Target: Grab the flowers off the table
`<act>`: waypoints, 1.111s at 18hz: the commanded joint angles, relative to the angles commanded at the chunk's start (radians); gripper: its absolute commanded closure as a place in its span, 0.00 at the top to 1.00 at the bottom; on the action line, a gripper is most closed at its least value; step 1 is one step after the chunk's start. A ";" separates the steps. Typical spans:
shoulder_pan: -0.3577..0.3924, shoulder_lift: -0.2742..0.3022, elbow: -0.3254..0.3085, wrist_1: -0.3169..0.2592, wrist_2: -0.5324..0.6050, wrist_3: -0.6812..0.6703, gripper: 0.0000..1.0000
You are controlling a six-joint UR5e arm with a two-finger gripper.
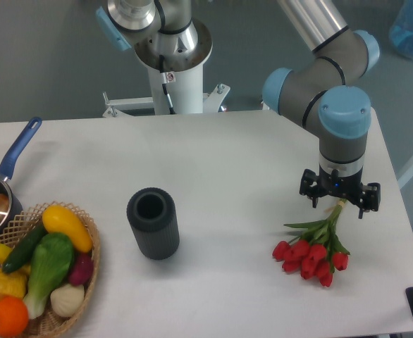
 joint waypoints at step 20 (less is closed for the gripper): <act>0.025 -0.097 0.111 -0.122 0.075 0.118 1.00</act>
